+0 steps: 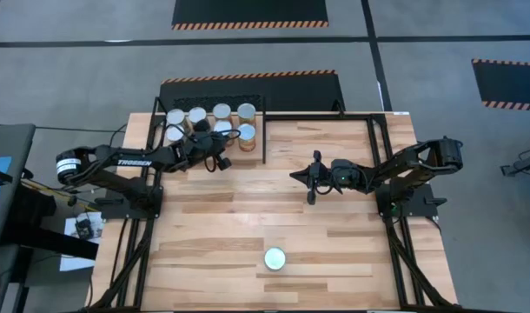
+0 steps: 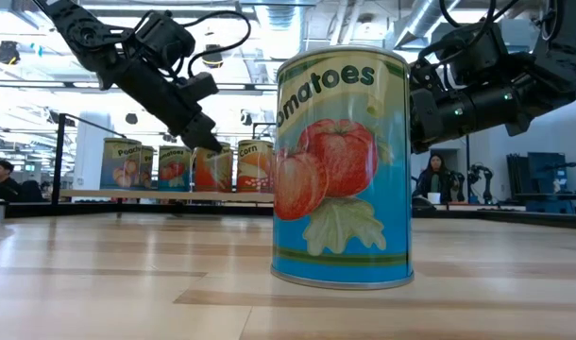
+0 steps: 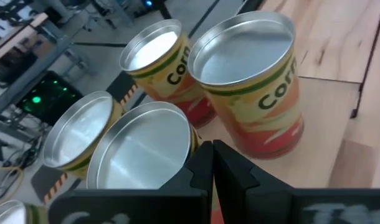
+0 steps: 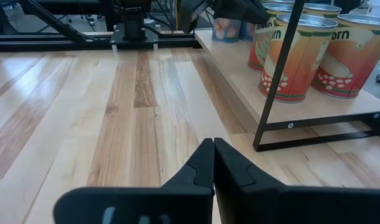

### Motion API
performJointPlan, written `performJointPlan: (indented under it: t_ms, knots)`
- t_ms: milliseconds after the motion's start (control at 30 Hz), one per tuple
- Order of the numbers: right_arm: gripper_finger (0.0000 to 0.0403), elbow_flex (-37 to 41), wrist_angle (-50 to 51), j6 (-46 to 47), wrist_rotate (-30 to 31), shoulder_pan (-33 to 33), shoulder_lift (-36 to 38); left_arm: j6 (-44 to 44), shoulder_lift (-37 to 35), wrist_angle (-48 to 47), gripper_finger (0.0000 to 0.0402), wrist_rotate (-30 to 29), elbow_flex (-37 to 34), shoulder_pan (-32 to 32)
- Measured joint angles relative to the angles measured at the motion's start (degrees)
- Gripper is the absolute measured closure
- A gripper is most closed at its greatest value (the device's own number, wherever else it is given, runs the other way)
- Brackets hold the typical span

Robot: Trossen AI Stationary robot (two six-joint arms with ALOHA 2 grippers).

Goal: Pick and place cans onto a shelf
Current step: Put the canned green beans on the shelf aligned with the other canned green beans on the shelf, then put the canned tomatoes on the shelf aligned with the other canned tomatoes on the shelf

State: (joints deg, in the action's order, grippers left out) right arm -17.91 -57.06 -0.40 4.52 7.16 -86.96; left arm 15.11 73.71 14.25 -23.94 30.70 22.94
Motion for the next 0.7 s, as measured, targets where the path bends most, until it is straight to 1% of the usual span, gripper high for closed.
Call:
performJointPlan:
  t_ms: [267,433,467,533,633,700]
  knots:
    - [0.0379,0.0,0.0,0.0,0.0,0.0,0.0,0.4,0.0,-0.4,0.0397,-1.0,0.0,-0.5]
    - [0.0382,0.0,0.0,0.0,0.0,0.0,0.0,0.7,-3.0,-2.6,0.0397,-0.2,0.0,-3.3]
    - [0.0383,0.0,0.0,0.0,0.0,0.0,0.0,0.7,-3.9,-3.0,0.0397,0.7,0.0,-4.2]
    - [0.0382,0.0,0.0,0.0,0.0,0.0,0.0,0.7,-5.9,-4.5,0.0397,4.6,0.0,-6.5]
    - [0.0379,0.0,0.0,0.0,0.0,0.0,0.0,0.4,-8.0,-6.3,0.0397,15.7,0.0,-11.2]
    - [0.0379,0.0,-0.2,0.0,0.0,0.1,0.0,-0.5,-8.3,-6.2,0.0397,20.4,0.0,-15.7]
